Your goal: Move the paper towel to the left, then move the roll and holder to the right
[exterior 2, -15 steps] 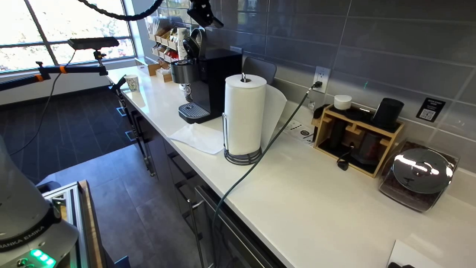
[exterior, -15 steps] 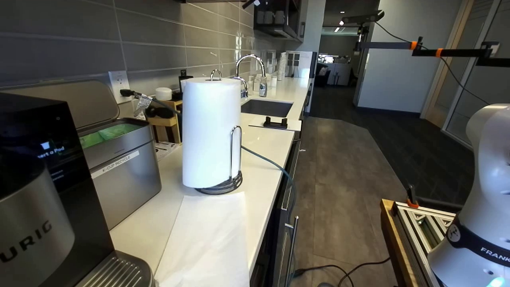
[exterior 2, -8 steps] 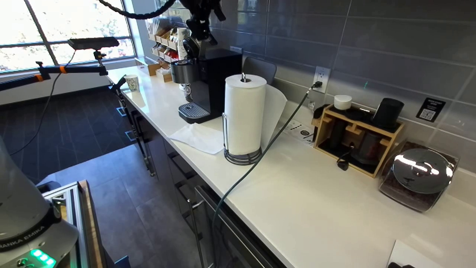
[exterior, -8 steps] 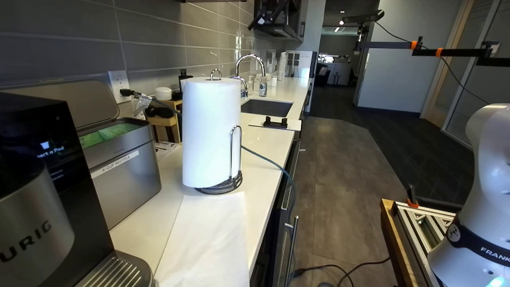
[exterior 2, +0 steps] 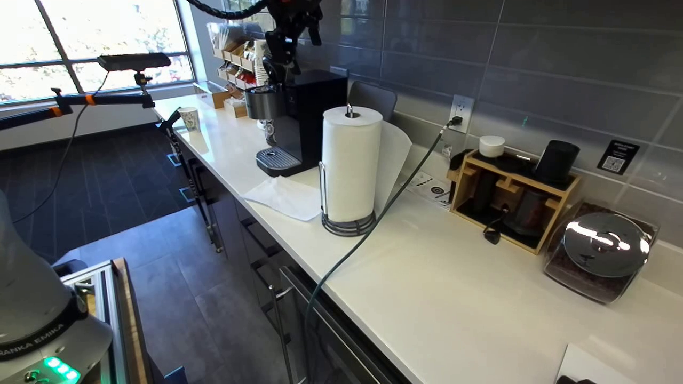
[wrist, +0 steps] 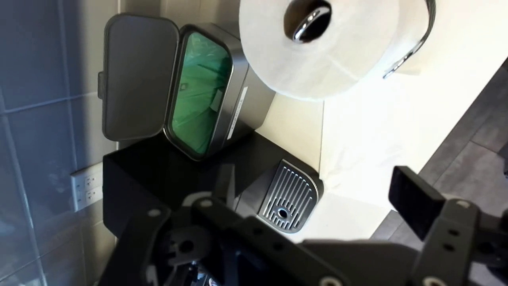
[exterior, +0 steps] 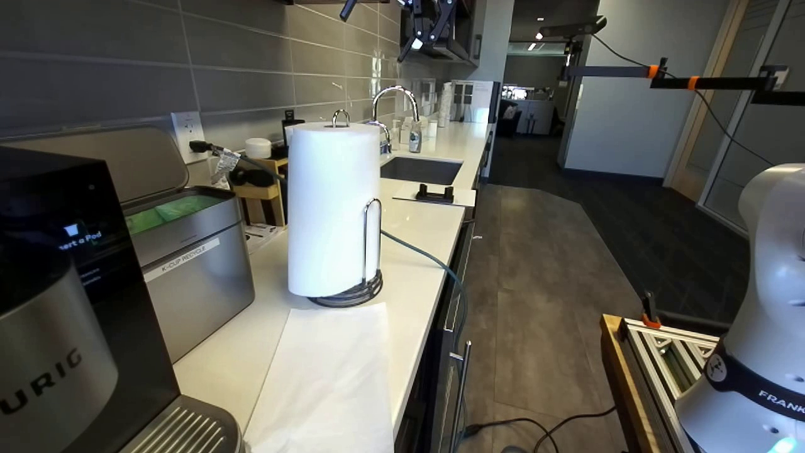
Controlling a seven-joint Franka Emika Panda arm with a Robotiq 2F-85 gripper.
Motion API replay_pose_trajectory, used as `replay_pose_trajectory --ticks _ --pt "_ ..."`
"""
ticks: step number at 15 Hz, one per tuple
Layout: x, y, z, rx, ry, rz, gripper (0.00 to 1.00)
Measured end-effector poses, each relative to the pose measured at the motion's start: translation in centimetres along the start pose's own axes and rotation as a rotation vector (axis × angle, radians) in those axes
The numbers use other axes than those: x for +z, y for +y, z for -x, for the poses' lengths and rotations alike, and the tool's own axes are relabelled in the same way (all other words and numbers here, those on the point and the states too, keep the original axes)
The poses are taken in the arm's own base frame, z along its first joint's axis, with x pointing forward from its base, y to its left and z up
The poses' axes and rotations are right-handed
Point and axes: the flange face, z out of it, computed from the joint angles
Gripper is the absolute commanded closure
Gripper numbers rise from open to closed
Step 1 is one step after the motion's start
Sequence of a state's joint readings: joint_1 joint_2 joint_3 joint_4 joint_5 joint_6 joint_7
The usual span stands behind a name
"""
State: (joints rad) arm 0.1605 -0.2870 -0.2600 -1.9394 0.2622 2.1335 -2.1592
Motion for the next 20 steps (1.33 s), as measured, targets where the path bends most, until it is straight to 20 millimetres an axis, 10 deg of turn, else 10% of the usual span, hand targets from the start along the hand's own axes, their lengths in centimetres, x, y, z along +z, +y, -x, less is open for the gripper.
replay_pose_trajectory --ticks 11,20 --pt "2.6 2.1 2.3 -0.106 -0.472 0.034 0.0" --pt "2.8 1.8 2.2 -0.08 -0.483 -0.048 0.0"
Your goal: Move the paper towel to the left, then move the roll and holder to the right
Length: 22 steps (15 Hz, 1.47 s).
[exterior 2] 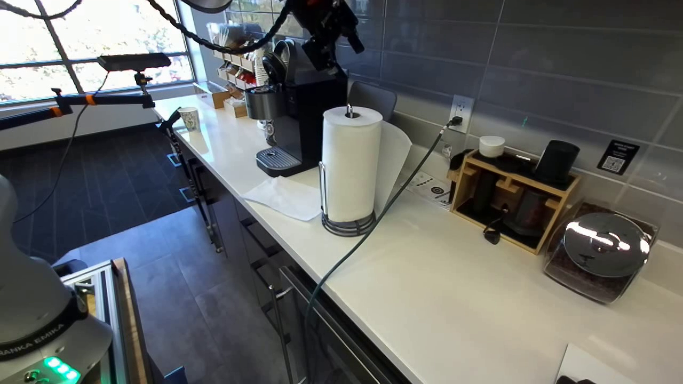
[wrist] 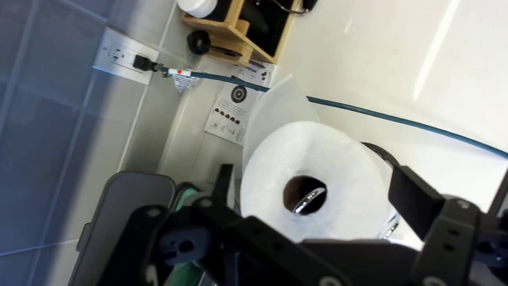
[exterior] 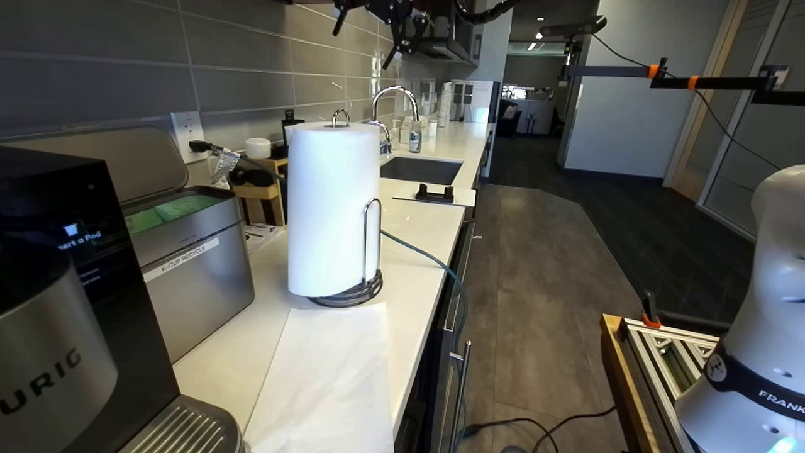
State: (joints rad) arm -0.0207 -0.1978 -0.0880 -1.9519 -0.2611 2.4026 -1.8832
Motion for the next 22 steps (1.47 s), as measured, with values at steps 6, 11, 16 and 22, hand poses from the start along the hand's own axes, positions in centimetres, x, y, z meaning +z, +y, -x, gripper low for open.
replay_pose_trajectory --ticks 6,11,16,22 --pt "-1.6 0.1 -0.8 0.097 0.078 -0.262 0.0" --pt "-2.2 1.4 -1.6 0.17 0.168 -0.27 0.0" --pt "-1.8 2.4 -3.6 0.304 0.156 -0.289 0.0" --pt "0.9 4.1 -6.2 0.587 0.082 -0.388 0.0"
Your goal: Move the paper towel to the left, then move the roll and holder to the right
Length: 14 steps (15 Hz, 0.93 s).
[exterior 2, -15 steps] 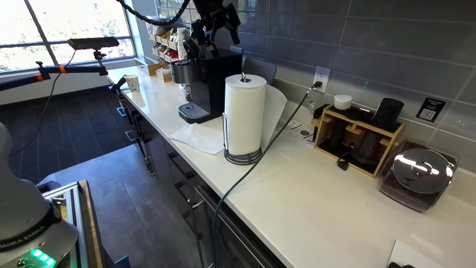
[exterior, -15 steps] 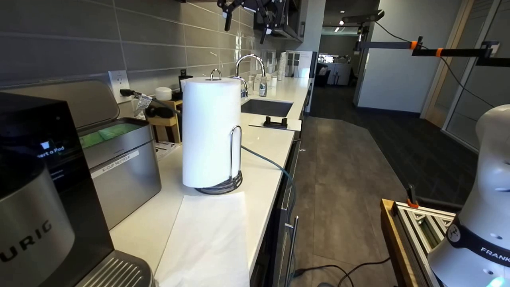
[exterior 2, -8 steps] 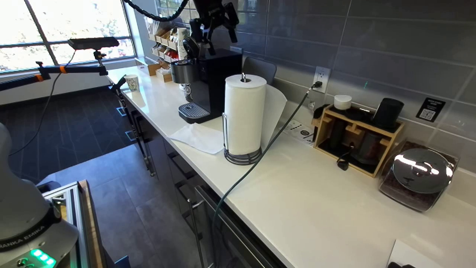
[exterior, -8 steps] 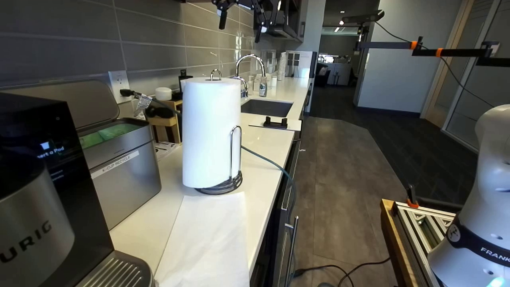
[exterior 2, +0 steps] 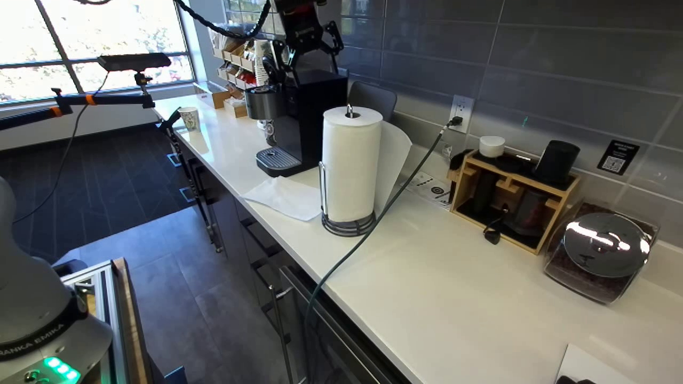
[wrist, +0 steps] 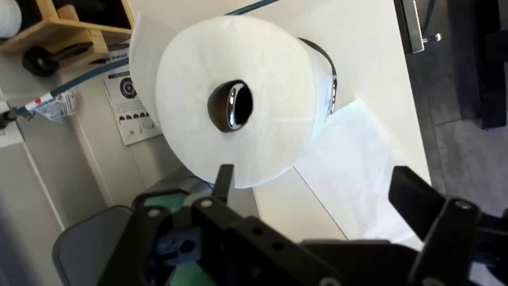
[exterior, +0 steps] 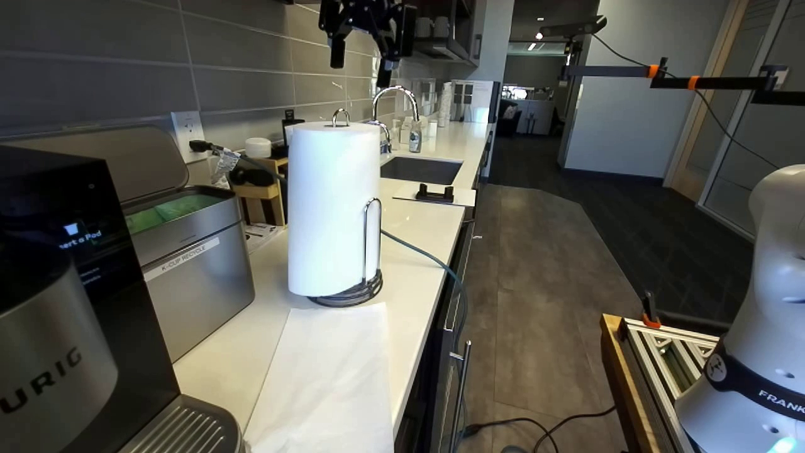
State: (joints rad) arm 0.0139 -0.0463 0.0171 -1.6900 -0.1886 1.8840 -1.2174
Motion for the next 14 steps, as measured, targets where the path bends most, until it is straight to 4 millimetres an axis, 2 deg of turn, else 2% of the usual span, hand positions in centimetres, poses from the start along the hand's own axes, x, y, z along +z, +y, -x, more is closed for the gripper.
replay_pose_trajectory --ticks 6,11,14 --pt "3.2 3.3 -0.4 0.251 -0.056 0.002 0.0" --pt "4.4 5.9 0.8 0.341 -0.105 0.035 0.0" --pt "4.5 6.0 0.9 0.342 -0.105 0.036 0.0"
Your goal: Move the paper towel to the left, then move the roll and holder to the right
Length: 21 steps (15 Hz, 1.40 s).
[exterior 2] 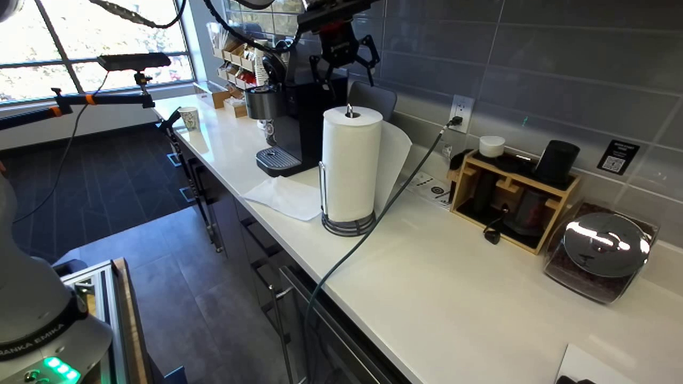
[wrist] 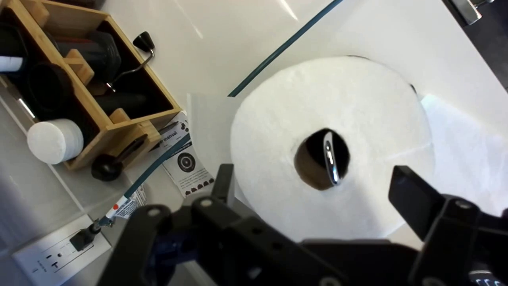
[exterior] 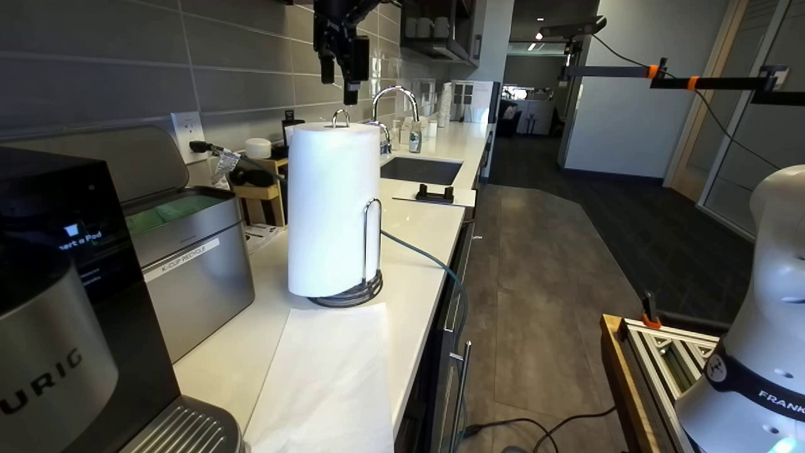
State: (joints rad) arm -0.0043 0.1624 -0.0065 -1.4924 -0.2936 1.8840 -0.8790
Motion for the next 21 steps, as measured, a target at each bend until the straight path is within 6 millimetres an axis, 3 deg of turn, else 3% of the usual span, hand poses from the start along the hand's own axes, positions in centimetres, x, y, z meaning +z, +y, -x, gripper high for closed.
replay_pose_trajectory --ticks 5,9,11,14,20,21 --pt "0.2 0.0 0.1 -0.054 0.015 -0.015 0.0" --pt "2.0 0.5 0.7 -0.077 0.034 -0.064 0.0" --pt "3.2 0.7 0.8 -0.075 0.025 -0.079 0.26" --pt "4.3 0.7 0.5 -0.074 0.021 -0.096 0.49" --pt "2.6 0.9 0.0 -0.075 0.046 -0.074 0.95" --pt "2.4 0.9 0.0 -0.074 0.047 -0.075 0.99"
